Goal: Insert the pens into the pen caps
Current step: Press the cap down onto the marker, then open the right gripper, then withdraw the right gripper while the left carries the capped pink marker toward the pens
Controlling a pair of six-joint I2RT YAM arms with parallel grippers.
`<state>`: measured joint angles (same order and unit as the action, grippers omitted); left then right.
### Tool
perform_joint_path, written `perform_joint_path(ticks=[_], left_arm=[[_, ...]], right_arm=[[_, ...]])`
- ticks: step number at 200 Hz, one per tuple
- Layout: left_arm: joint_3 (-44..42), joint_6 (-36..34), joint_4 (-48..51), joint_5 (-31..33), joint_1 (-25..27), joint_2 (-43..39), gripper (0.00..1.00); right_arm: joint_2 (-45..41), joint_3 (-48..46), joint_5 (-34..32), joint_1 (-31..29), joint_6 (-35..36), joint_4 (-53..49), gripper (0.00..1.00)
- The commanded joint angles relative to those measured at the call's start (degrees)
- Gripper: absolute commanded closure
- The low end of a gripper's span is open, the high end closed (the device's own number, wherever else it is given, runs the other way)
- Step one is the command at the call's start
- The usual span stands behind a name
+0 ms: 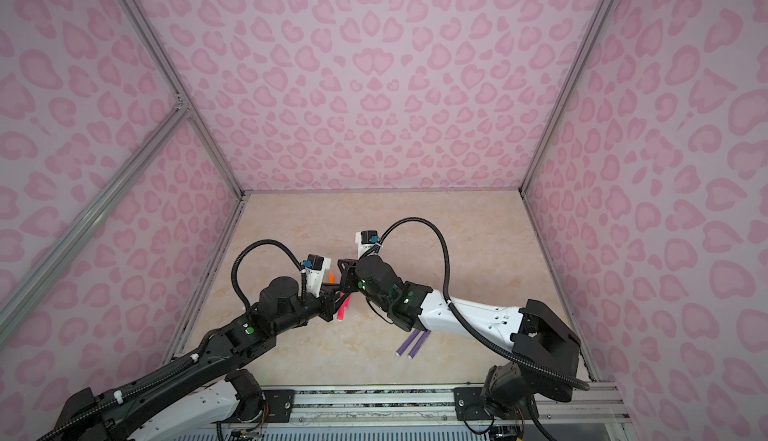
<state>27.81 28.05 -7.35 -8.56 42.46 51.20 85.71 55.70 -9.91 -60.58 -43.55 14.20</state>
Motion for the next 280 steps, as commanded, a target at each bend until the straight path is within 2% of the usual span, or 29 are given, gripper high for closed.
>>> perform_joint_path(ticks=[1, 27, 86, 123, 156, 210, 273, 280], left_arm=[[-0.6, 2.1, -8.1, 0.6, -1.5, -0.6, 0.96], [-1.1, 3.2, -8.7, -0.7, -3.3, -0.5, 0.96], [-2.0, 4.1, -9.4, -1.9, -5.4, -1.4, 0.96], [-2.4, 2.9, -7.8, 1.4, -5.4, -3.2, 0.96], [-2.2, 0.9, -5.5, 4.8, -5.4, -5.0, 0.96], [-1.1, -2.0, -0.2, 15.2, -3.6, -6.3, 0.96], [0.0, -0.3, -0.1, 13.2, -3.7, -3.7, 0.96], [0.1, 0.0, 0.0, 13.0, -3.6, -3.1, 0.96]], right_arm=[[0.7, -1.5, 0.2, -2.4, -0.5, -2.2, 1.00], [0.0, -4.7, -1.4, -3.9, -1.9, 1.0, 1.00], [-0.6, -6.2, -4.3, -6.7, -2.7, 0.8, 1.00], [0.5, -5.1, -4.5, -8.6, -3.4, -0.8, 1.00], [2.1, -1.4, -8.8, -11.0, -3.5, -6.9, 1.00], [3.2, 0.6, -6.6, -11.0, -4.6, -10.2, 1.00], [-3.4, -4.3, -12.4, -9.6, -1.9, -5.6, 1.00], [-4.2, -4.2, -12.8, -8.9, -1.5, -6.1, 0.94]])
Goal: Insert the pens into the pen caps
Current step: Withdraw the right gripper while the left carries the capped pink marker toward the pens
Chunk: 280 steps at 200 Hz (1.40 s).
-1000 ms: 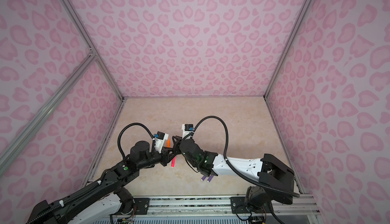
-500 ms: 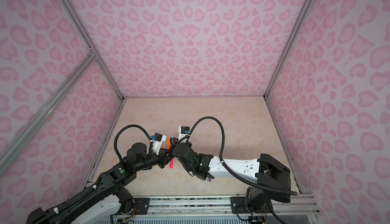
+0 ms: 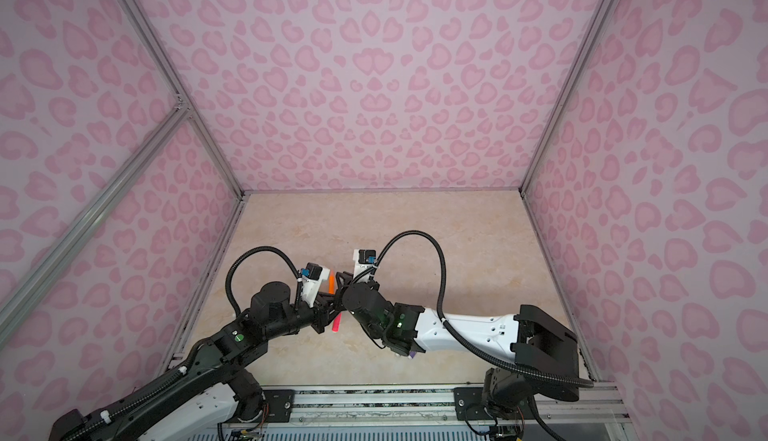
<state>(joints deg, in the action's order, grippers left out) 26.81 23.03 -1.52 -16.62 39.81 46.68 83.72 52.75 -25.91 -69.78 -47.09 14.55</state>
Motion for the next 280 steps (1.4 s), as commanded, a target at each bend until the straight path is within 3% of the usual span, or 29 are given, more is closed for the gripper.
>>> perform_joint_path(ticks=[1, 26, 48, 95, 130, 226, 280], left_arm=[[1.2, 5.1, -5.9, 21.1, -1.0, 1.6, 0.96], [2.4, 6.3, -4.9, 20.3, -1.0, 4.2, 0.96], [3.9, 7.0, -3.8, 20.1, -1.0, 7.3, 0.96], [10.4, 7.4, 2.4, 19.8, -1.0, 19.7, 0.96], [16.4, 7.7, 6.8, 16.6, -1.0, 30.0, 0.96], [27.5, 7.0, 17.3, 14.5, -1.0, 49.2, 0.97], [30.1, 5.6, 19.0, 13.4, -1.0, 53.1, 0.97]], right_arm=[[-2.3, -1.3, 3.2, 0.4, 2.1, -6.5, 0.93], [-6.6, -2.6, 0.2, 3.5, 2.8, -8.5, 0.62], [-11.3, -4.3, -1.3, 7.8, 4.3, -10.4, 0.48], [-20.5, -7.0, -4.2, 18.6, 13.4, -15.8, 0.42], [-26.2, -9.3, 2.9, 30.9, 12.1, -18.7, 0.41], [-39.3, -12.5, 6.4, 45.2, 17.4, -25.2, 0.35], [-41.5, -26.0, 4.4, 54.4, 18.9, -14.4, 0.30]])
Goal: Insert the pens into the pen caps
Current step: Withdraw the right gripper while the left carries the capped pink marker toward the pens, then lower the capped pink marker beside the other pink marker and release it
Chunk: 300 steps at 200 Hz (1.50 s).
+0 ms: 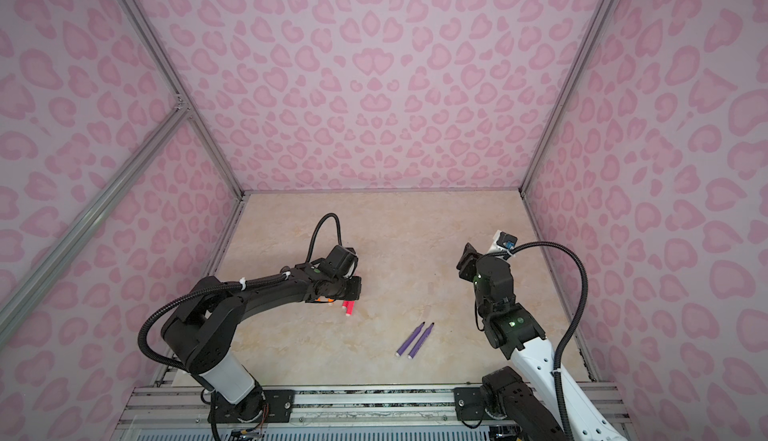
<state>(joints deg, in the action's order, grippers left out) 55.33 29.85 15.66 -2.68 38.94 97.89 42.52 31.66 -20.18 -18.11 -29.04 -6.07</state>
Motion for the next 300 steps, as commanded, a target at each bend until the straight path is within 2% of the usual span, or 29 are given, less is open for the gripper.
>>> perform_joint_path(ticks=[1, 52, 93, 112, 134, 183, 193, 243, 300], left_arm=[[1.7, -1.2, 1.9, -0.6, -0.1, 2.0, 0.97], [4.7, -2.0, 4.7, 0.1, 0.0, 6.3, 0.97], [5.9, -2.3, 6.0, 0.1, 0.1, 7.8, 0.97], [5.3, -2.6, 5.9, 0.2, 0.4, 6.7, 0.86], [4.3, -2.8, 5.4, 2.0, 0.7, 4.6, 0.74], [3.9, -3.1, 5.0, 2.0, 0.9, 3.2, 0.68], [3.9, -3.2, 4.9, 2.3, 0.9, 3.1, 0.68], [4.3, -2.6, 5.4, 4.0, 0.9, 3.6, 0.84], [5.0, -2.2, 6.2, 6.2, 0.9, 4.6, 0.84]], right_arm=[[-0.3, -5.2, -1.2, 2.9, 0.8, 6.4, 0.30], [4.2, -12.4, -2.2, 5.6, 0.1, 17.1, 0.29], [11.8, -10.1, -2.2, 5.7, -0.5, 17.7, 0.32], [12.2, -8.7, -2.0, 5.6, -0.3, 15.2, 0.31], [12.1, -10.1, -1.9, 5.6, -0.4, 17.2, 0.30], [13.3, -10.4, -2.8, 5.6, -1.2, 17.9, 0.31], [13.4, -10.5, -2.8, 5.6, -1.3, 18.0, 0.31], [12.5, -11.0, -3.0, 5.8, -1.4, 17.9, 0.32], [12.7, -11.0, -2.8, 5.8, -1.6, 17.9, 0.32]])
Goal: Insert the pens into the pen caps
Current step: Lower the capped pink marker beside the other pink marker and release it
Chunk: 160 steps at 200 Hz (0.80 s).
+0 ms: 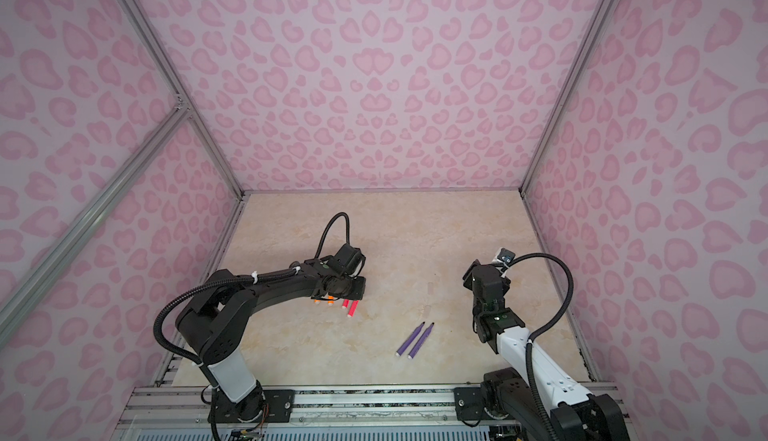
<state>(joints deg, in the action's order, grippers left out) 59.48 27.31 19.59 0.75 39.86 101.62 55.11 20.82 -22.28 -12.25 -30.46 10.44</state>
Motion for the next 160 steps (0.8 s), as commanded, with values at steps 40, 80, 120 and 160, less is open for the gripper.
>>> perform_joint_path(ticks=[40, 80, 120, 160], left_arm=[[1.2, 0.2, 2.7, 2.8, -0.1, 1.6, 0.79], [1.6, 0.2, 3.1, 2.9, 0.0, 2.3, 0.78], [1.4, 1.1, 3.6, 6.3, -0.3, 2.0, 0.86], [1.2, 1.6, 3.9, 7.2, -0.7, 1.6, 0.86]], right_arm=[[-0.2, -0.4, -0.5, 0.3, -0.3, 1.6, 0.32], [-0.4, -0.4, -0.4, 0.6, -0.4, 1.3, 0.32], [-0.4, -0.5, -0.1, 0.7, -0.5, 1.3, 0.32], [-0.9, -0.7, 0.0, 0.8, -0.6, 1.5, 0.32]])
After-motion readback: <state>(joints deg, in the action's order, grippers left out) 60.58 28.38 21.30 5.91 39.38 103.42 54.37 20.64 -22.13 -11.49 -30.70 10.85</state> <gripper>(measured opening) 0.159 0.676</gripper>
